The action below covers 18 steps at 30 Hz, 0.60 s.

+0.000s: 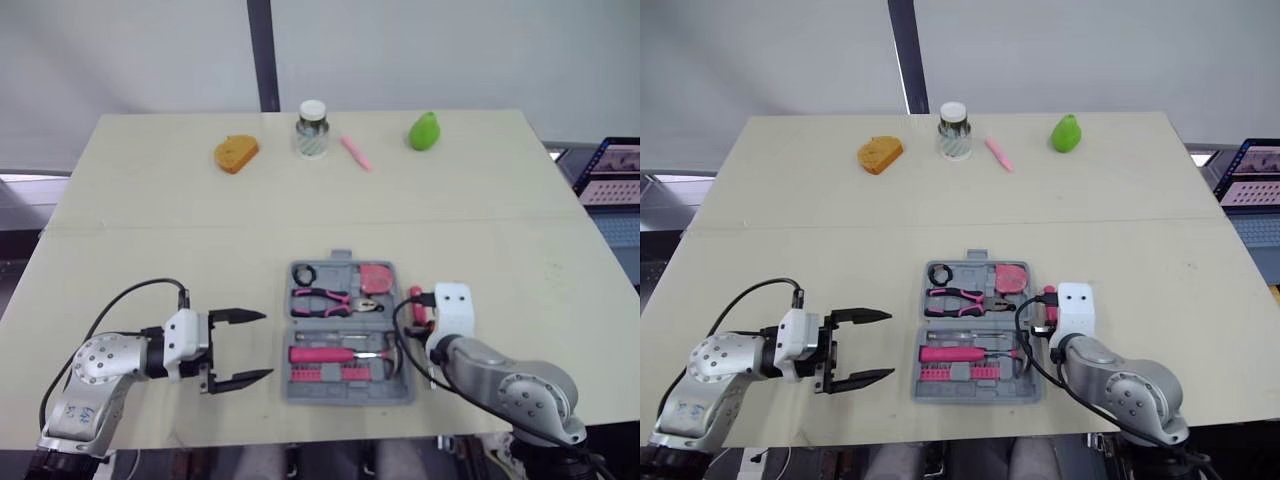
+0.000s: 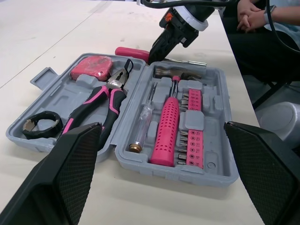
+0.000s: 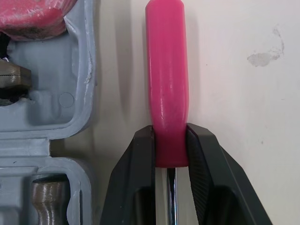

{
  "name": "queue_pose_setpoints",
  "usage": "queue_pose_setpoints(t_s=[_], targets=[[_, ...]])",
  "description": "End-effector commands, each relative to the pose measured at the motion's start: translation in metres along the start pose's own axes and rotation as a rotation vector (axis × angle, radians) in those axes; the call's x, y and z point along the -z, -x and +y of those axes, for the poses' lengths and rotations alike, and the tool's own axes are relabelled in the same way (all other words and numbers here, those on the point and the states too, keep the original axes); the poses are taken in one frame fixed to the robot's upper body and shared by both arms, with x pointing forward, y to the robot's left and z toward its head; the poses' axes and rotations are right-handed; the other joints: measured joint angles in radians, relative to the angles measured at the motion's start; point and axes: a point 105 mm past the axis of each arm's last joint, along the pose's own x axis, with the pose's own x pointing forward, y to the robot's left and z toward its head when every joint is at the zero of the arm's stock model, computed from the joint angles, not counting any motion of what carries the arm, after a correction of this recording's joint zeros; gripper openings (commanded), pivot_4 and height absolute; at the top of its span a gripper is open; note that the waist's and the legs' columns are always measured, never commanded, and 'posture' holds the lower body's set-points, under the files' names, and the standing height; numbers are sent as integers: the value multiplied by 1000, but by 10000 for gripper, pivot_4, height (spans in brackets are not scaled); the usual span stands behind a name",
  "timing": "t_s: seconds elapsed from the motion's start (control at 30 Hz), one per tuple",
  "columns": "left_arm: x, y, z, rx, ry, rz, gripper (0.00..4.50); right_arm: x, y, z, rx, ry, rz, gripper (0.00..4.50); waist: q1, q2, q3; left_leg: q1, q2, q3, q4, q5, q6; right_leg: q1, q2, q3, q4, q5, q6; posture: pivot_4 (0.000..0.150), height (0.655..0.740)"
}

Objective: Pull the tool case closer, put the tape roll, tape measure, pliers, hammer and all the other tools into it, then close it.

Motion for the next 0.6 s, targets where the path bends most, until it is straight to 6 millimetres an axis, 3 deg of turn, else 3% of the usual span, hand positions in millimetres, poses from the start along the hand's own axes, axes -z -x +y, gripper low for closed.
queue_pose_setpoints(t_s=[0.03, 0.23, 0.4, 0.6], targets=[[-8, 0, -1, -3, -35, -14, 45000, -2, 2, -7, 20, -1, -10, 4177, 0, 0, 0, 0, 0, 0, 0, 0, 0, 0, 0, 0, 0, 0, 0, 1500, 6950], [-8, -1, 0, -7, -29, -22, 45000, -19, 9, -21, 45, 39, -51, 4177, 1, 0, 0, 0, 0, 0, 0, 0, 0, 0, 0, 0, 0, 0, 0, 1500, 6950], [-7, -1, 7, 1, -30, -24, 45000, -40, 25, -24, -59, 229, -49, 4177, 0, 1, 0, 0, 0, 1, 0, 0, 0, -1, 0, 1, 0, 0, 0, 1500, 6950], [-6, -1, 12, 28, -35, -28, 45000, -58, 55, -1, -319, 528, -2, 4177, -2, 1, 0, 0, 0, 1, -1, 0, 0, -1, 0, 0, -1, 0, 0, 1500, 6950]])
